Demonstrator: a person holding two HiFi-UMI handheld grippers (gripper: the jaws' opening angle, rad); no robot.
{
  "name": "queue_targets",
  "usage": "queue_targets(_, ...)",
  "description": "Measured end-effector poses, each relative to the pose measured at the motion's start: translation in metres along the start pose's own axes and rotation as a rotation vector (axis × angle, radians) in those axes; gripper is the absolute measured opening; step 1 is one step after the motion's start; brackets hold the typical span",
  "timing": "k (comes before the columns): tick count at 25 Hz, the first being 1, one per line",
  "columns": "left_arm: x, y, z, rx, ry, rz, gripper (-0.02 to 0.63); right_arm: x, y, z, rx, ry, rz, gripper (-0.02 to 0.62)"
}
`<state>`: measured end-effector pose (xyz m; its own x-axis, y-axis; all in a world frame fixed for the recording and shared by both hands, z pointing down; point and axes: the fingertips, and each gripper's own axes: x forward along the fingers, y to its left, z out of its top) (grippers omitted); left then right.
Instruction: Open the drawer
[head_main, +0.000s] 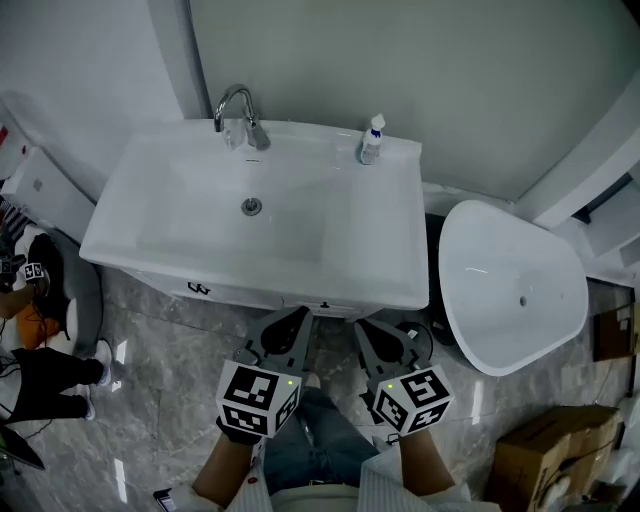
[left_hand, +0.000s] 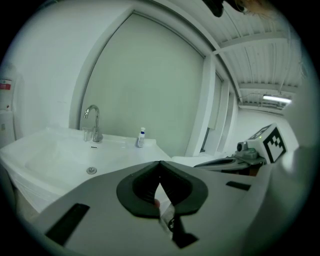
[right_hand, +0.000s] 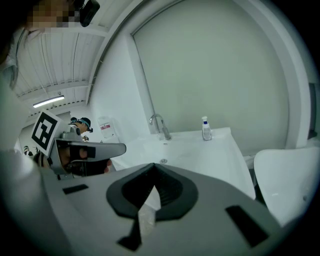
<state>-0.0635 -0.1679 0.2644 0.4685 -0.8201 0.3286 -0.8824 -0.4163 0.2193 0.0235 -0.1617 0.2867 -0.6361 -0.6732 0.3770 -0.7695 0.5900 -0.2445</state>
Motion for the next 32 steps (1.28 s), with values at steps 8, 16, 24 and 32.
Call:
queue_targets(8, 0.025, 0.015, -0.038, -0.008, 0.076, -0.017, 0.015, 0.023, -0.013, -0.028, 0.027, 0.033, -0.024, 0.008)
queue_targets(16, 0.052, 0.031, -0.093, -0.018, 0.103, -0.031, 0.015, 0.054, -0.037, -0.076, 0.035, 0.056, -0.064, 0.008)
queue_targets(24, 0.082, 0.052, -0.159, -0.057, 0.127, -0.031, 0.015, 0.097, -0.056, -0.139, -0.006, 0.093, -0.040, 0.009)
queue_targets(32, 0.110, 0.067, -0.215, -0.057, 0.129, -0.071, 0.015, 0.132, -0.077, -0.193, -0.020, 0.093, -0.054, 0.009)
